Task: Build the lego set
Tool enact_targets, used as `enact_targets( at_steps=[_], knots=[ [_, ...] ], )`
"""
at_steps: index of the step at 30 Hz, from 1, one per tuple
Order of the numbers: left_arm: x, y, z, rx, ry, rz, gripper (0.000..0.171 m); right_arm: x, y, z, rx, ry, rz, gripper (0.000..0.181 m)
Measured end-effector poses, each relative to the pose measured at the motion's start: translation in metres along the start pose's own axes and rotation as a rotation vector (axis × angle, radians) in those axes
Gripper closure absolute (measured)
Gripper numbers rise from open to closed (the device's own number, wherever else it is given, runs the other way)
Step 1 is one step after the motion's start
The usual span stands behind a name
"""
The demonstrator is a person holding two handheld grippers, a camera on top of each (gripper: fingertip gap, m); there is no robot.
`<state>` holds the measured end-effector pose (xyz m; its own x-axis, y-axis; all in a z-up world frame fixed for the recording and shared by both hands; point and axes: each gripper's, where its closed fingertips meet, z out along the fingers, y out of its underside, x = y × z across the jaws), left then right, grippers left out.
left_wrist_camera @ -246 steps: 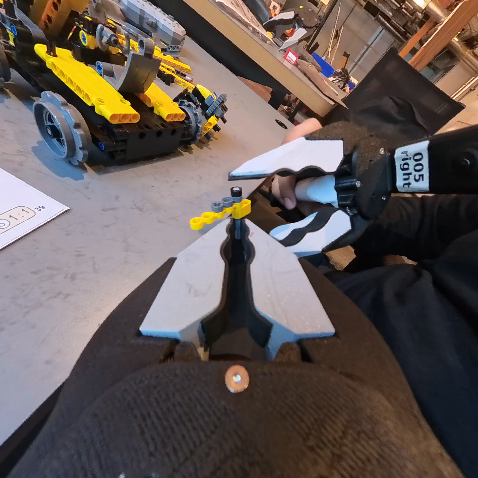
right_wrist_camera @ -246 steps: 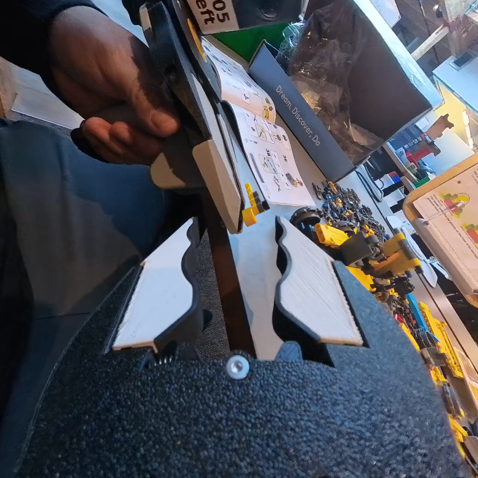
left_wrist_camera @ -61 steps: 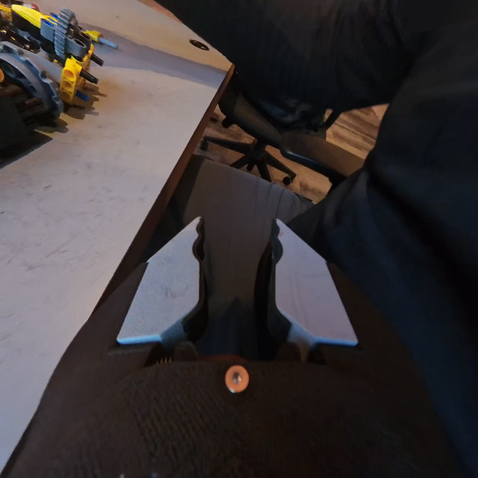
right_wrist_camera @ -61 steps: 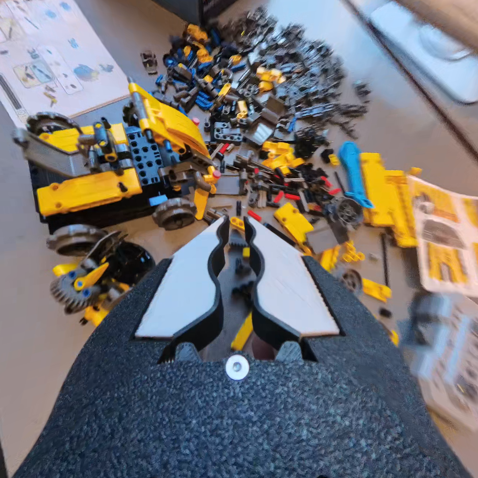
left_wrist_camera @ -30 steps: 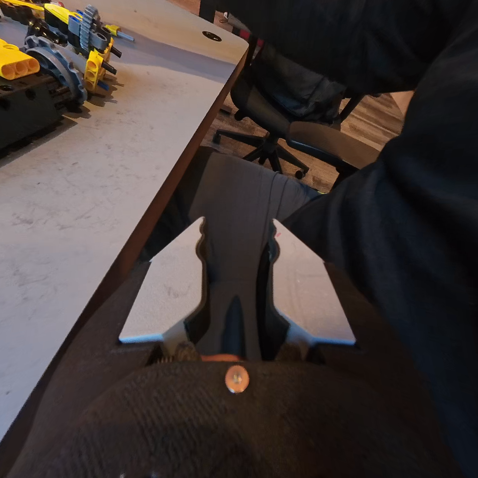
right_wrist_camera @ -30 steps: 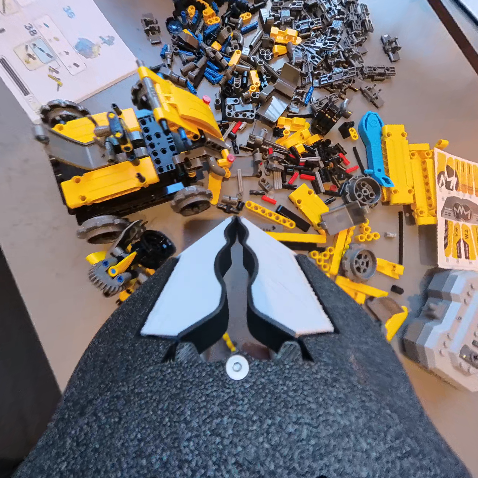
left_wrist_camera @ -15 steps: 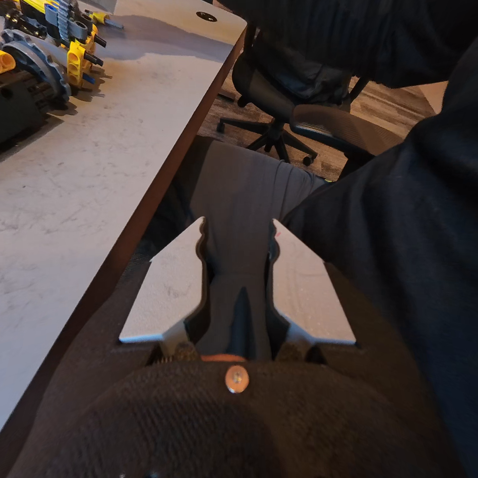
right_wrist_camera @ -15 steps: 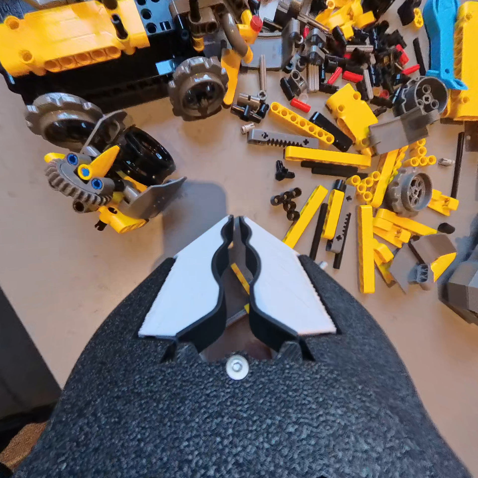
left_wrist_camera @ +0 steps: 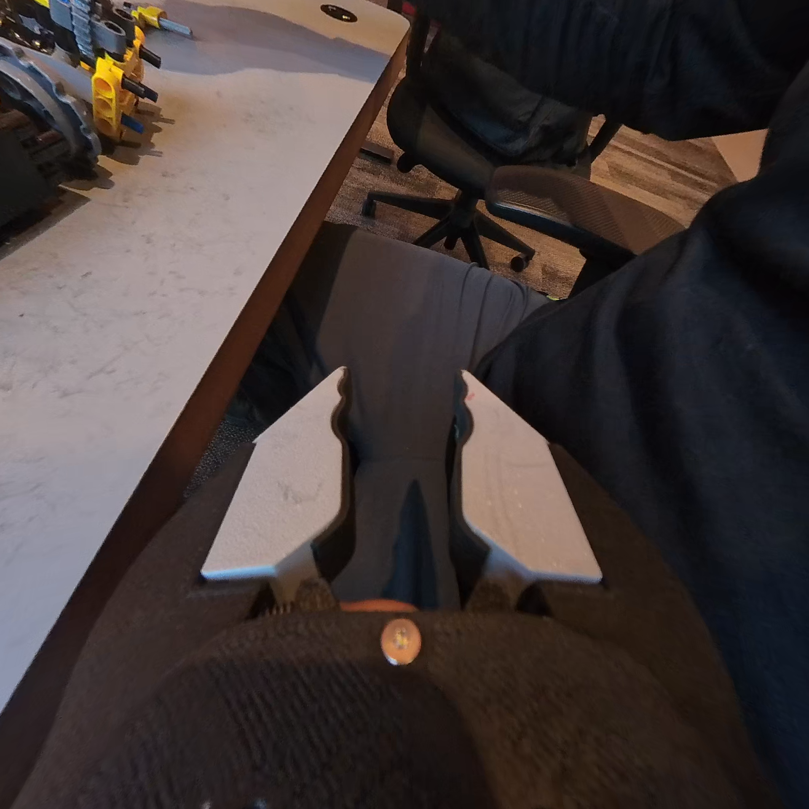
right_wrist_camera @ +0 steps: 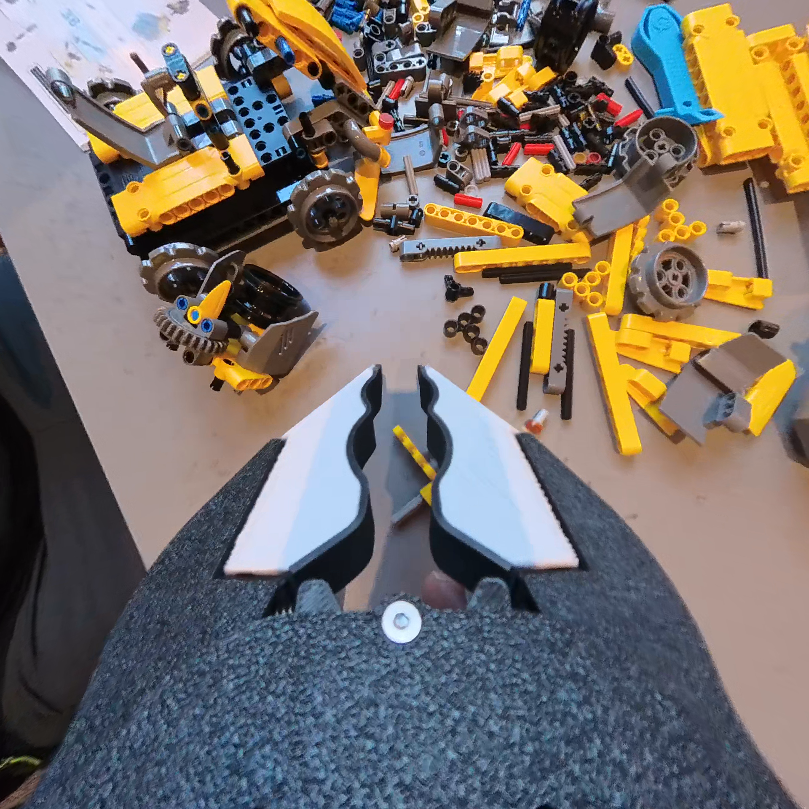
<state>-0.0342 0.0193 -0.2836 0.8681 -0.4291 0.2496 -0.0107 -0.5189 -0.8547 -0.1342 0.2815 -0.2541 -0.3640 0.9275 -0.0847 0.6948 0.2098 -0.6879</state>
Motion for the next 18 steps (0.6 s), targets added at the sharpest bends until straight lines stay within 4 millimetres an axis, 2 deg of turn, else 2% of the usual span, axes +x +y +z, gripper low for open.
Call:
enact_targets(
  at_steps=[3, 8, 13, 18],
  knots=[
    [0.001, 0.001, 0.002, -0.005, 0.004, -0.002, 0.125, -0.001, -0.015, 0.01, 0.016, 0.035, -0.044, 0.166],
    [0.0, 0.003, 0.004, -0.02, -0.001, 0.006, 0.125, 0.007, -0.047, 0.041, -0.018, 0.068, -0.116, 0.171],
    [-0.005, 0.004, 0.001, -0.014, -0.014, -0.006, 0.125, 0.023, -0.066, 0.065, -0.079, 0.073, -0.17, 0.173],
    [-0.006, 0.001, -0.001, 0.0, 0.001, -0.032, 0.125, 0.025, -0.077, 0.08, -0.183, 0.053, -0.365, 0.177]
  ],
)
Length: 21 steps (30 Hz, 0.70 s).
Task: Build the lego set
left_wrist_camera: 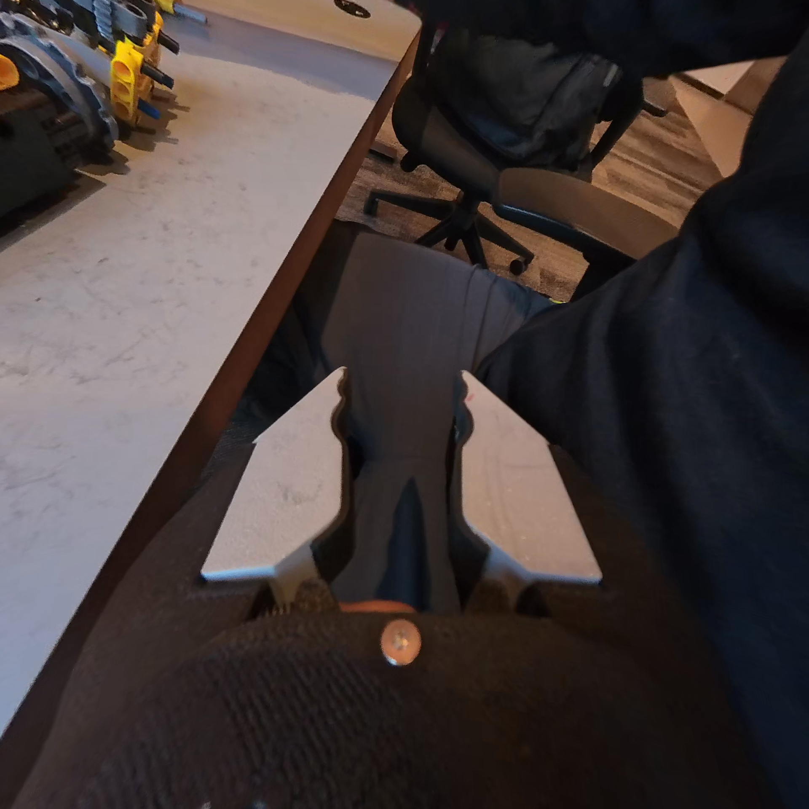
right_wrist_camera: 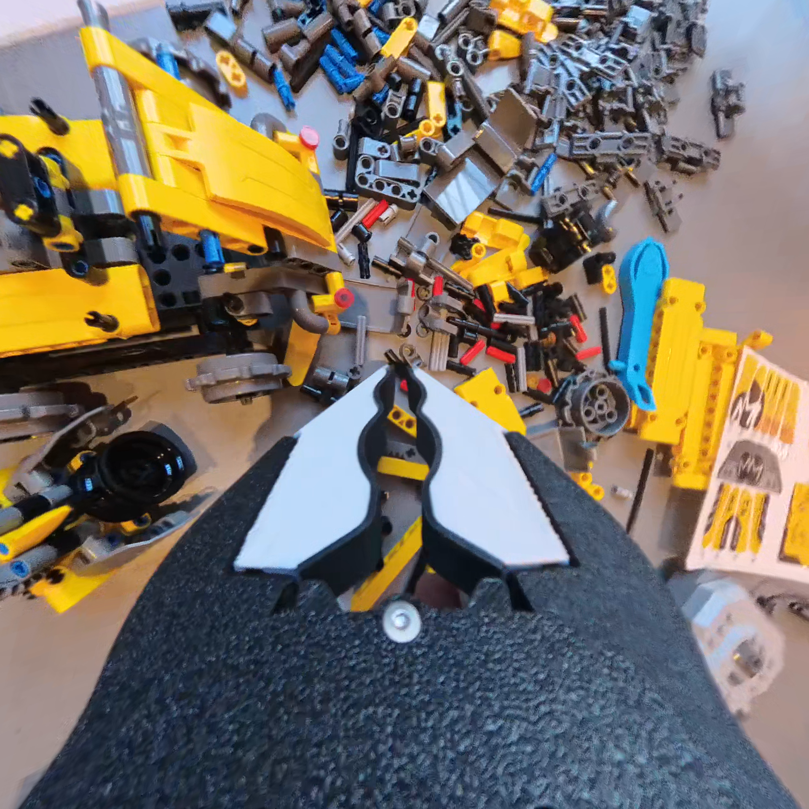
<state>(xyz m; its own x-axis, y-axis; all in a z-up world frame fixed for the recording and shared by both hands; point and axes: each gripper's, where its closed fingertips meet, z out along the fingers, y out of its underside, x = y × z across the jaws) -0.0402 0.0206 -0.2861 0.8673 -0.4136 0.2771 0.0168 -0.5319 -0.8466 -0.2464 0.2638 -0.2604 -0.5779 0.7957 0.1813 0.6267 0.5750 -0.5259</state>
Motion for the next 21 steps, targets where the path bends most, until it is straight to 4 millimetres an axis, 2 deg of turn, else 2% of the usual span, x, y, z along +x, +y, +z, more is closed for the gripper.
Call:
enact_targets(
  at_steps=[6, 10, 21],
  knots=[
    [-0.001, -0.001, -0.002, 0.01, 0.011, -0.014, 0.125, -0.001, 0.004, 0.014, -0.122, -0.082, -0.19, 0.178],
    [-0.002, -0.003, -0.004, 0.028, 0.021, -0.039, 0.125, 0.0, 0.004, 0.018, -0.144, -0.08, -0.285, 0.177],
    [-0.001, -0.003, -0.004, 0.025, 0.026, -0.046, 0.125, -0.006, 0.005, 0.018, -0.158, -0.107, -0.338, 0.173]
  ],
)
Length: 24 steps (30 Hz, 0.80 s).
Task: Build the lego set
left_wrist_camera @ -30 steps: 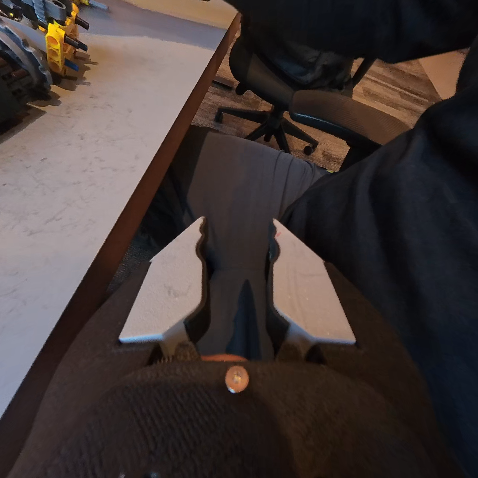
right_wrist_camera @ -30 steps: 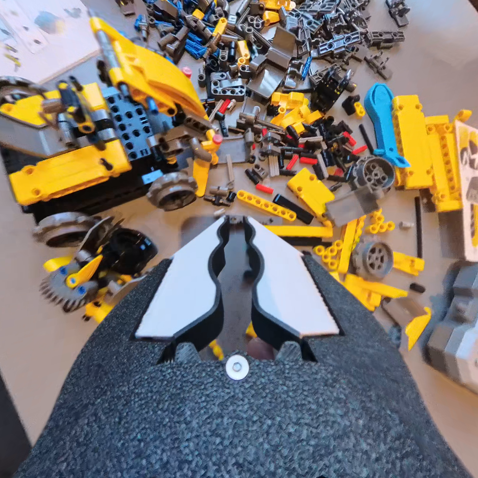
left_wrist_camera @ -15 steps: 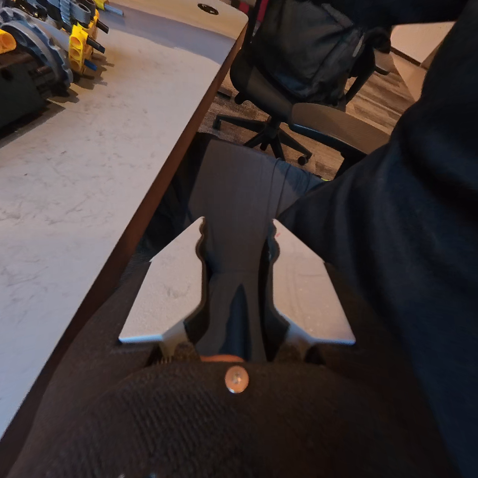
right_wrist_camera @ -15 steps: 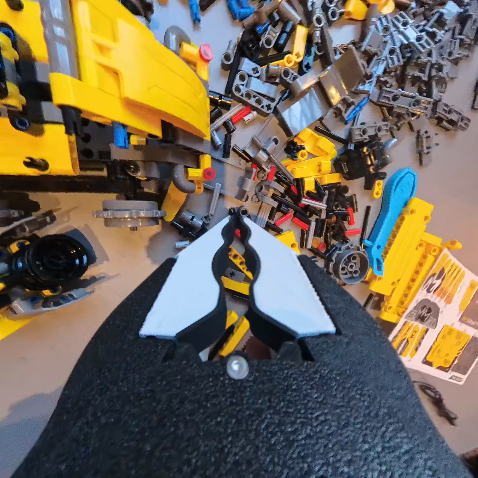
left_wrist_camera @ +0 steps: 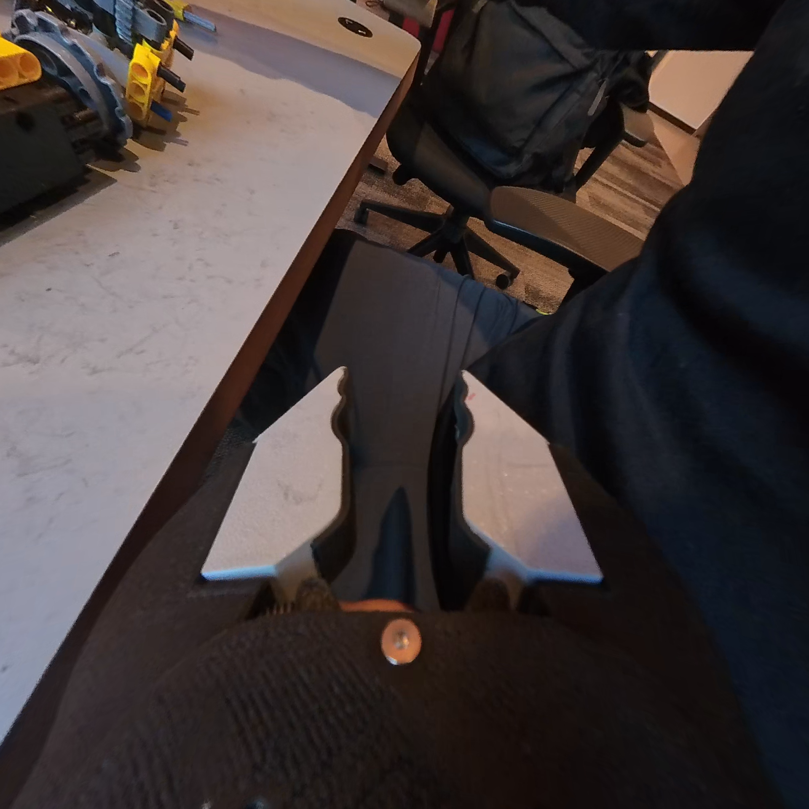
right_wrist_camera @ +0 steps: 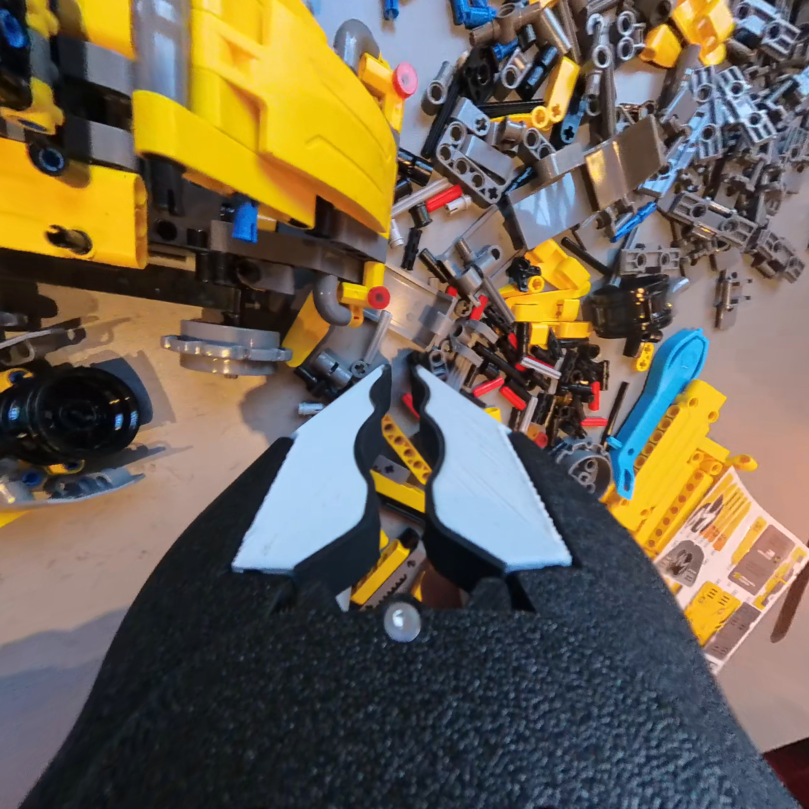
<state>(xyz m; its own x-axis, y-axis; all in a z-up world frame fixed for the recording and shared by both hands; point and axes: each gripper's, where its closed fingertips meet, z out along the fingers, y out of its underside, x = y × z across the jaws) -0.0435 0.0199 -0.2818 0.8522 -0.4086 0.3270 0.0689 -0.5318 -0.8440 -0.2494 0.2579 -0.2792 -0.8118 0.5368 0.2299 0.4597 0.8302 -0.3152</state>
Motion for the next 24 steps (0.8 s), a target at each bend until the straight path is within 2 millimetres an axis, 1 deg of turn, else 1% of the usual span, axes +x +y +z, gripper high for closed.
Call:
enact_targets(
  at_steps=[1, 6, 12, 16, 18, 20, 22, 23, 24],
  knots=[
    [0.0, 0.0, 0.0, -0.001, -0.001, 0.0, 0.125, -0.003, 0.001, -0.001, -0.003, -0.014, -0.007, 0.174],
    [0.001, 0.002, 0.002, -0.01, -0.003, 0.006, 0.125, 0.0, 0.0, -0.009, 0.027, 0.0, 0.011, 0.173],
    [0.001, 0.003, 0.003, -0.021, -0.005, 0.014, 0.125, -0.004, 0.001, -0.012, 0.04, -0.035, 0.034, 0.173],
    [0.0, 0.003, 0.002, -0.017, -0.002, 0.007, 0.125, -0.008, 0.002, -0.024, 0.073, -0.023, 0.057, 0.173],
    [0.001, 0.003, 0.002, -0.016, 0.002, 0.006, 0.125, -0.016, 0.004, -0.034, 0.103, -0.035, 0.08, 0.174],
    [0.002, 0.003, 0.002, -0.019, 0.005, 0.008, 0.125, -0.031, 0.009, -0.044, 0.135, -0.091, 0.135, 0.178],
    [0.004, 0.003, 0.002, -0.021, 0.008, 0.011, 0.125, -0.057, 0.013, -0.054, 0.186, -0.235, 0.24, 0.174],
    [0.004, 0.003, 0.002, -0.022, 0.008, 0.014, 0.125, -0.069, 0.016, -0.058, 0.21, -0.303, 0.294, 0.168],
    [0.005, 0.003, 0.002, -0.023, 0.008, 0.017, 0.125, -0.079, 0.02, -0.059, 0.228, -0.352, 0.334, 0.167]
  ],
)
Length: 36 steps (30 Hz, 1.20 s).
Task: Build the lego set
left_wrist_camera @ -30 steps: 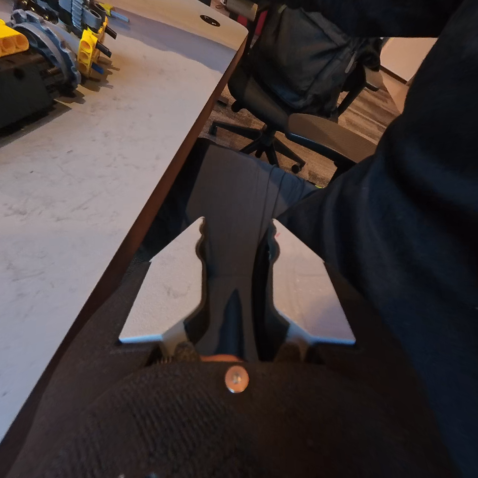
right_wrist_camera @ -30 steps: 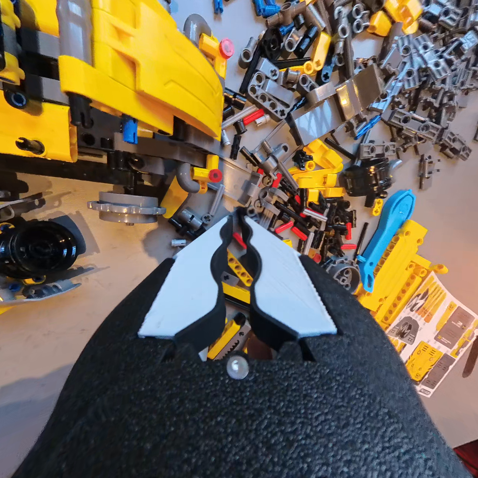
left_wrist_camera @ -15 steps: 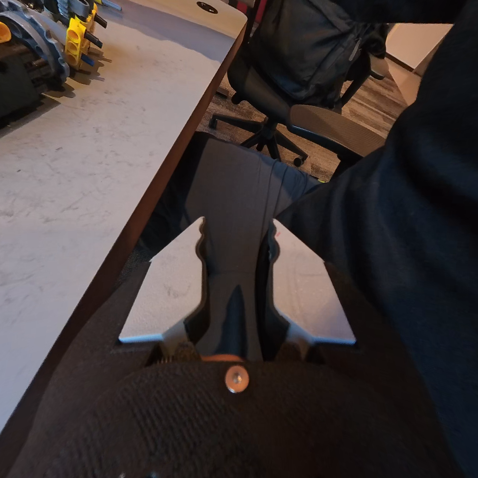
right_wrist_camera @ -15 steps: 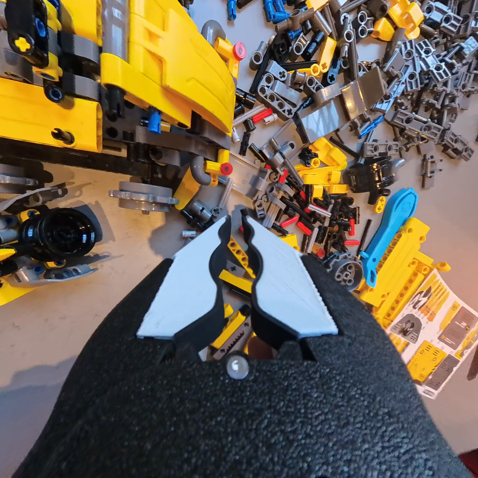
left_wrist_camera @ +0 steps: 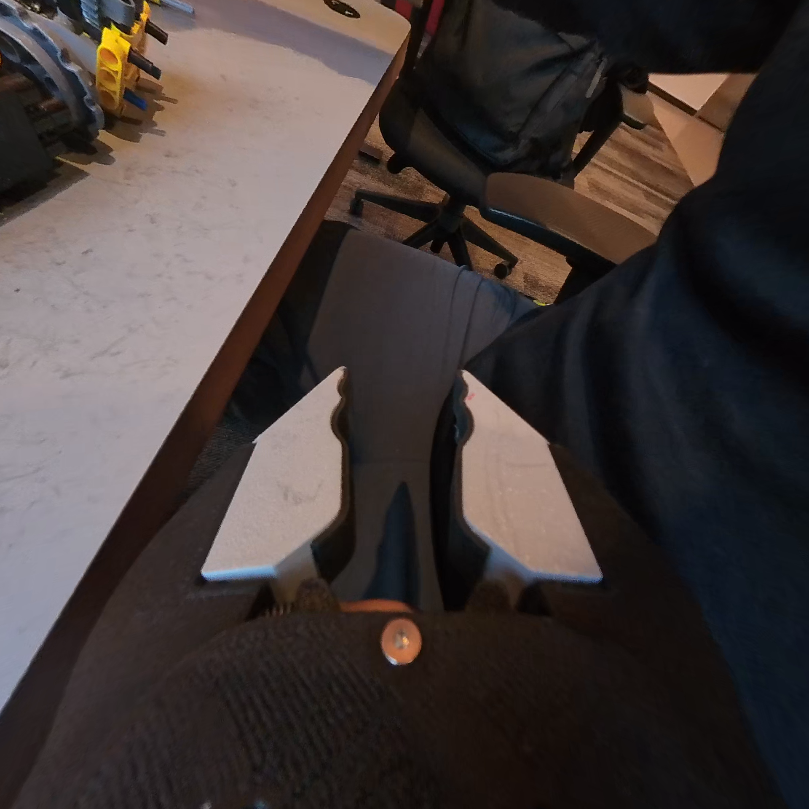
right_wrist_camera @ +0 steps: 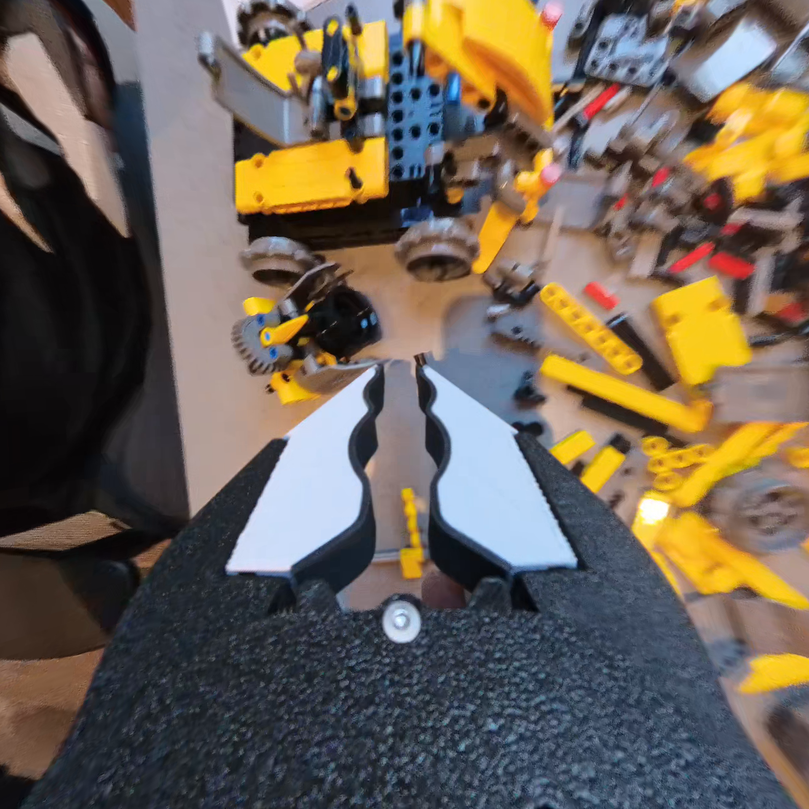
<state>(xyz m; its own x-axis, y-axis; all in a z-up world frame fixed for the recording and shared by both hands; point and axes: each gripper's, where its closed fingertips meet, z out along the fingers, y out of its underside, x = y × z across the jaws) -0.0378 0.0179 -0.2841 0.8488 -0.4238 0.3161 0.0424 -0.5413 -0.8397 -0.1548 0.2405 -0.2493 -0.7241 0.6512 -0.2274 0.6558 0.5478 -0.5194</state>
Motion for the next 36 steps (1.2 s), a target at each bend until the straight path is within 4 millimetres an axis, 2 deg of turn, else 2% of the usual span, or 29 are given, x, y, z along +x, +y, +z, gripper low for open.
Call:
enact_targets(
  at_steps=[3, 4, 8, 10, 13, 18, 20, 22, 25, 30, 36],
  knots=[
    [0.002, 0.001, 0.002, -0.008, 0.003, 0.008, 0.125, -0.008, 0.028, 0.01, -0.007, -0.04, 0.091, 0.161],
    [0.003, 0.001, 0.003, -0.012, 0.003, 0.01, 0.125, -0.008, 0.035, 0.012, -0.009, -0.047, 0.123, 0.165],
    [0.003, 0.004, 0.006, -0.033, -0.006, 0.026, 0.125, 0.003, 0.036, 0.005, 0.074, -0.005, 0.211, 0.157],
    [0.002, 0.006, 0.006, -0.039, -0.013, 0.033, 0.126, 0.002, 0.036, 0.003, 0.103, -0.018, 0.247, 0.155],
    [0.0, 0.007, 0.007, -0.046, -0.019, 0.033, 0.126, 0.002, 0.039, -0.001, 0.115, 0.024, 0.221, 0.154],
    [0.002, 0.008, 0.009, -0.052, -0.01, 0.035, 0.126, 0.024, 0.013, -0.01, 0.201, 0.243, 0.164, 0.154],
    [0.003, 0.009, 0.01, -0.059, -0.008, 0.041, 0.125, 0.03, 0.001, -0.008, 0.205, 0.305, 0.102, 0.156],
    [0.003, 0.009, 0.009, -0.062, -0.012, 0.046, 0.125, 0.037, 0.0, -0.001, 0.151, 0.351, 0.034, 0.161],
    [0.001, 0.009, 0.007, -0.058, -0.016, 0.043, 0.125, 0.042, -0.002, 0.013, 0.106, 0.301, 0.037, 0.159],
    [0.0, 0.008, 0.005, -0.047, -0.016, 0.035, 0.125, 0.052, 0.001, 0.022, 0.056, 0.282, 0.037, 0.157],
    [0.003, 0.007, 0.005, -0.046, -0.001, 0.033, 0.125, 0.037, 0.003, 0.022, 0.029, 0.241, -0.011, 0.163]
  ],
)
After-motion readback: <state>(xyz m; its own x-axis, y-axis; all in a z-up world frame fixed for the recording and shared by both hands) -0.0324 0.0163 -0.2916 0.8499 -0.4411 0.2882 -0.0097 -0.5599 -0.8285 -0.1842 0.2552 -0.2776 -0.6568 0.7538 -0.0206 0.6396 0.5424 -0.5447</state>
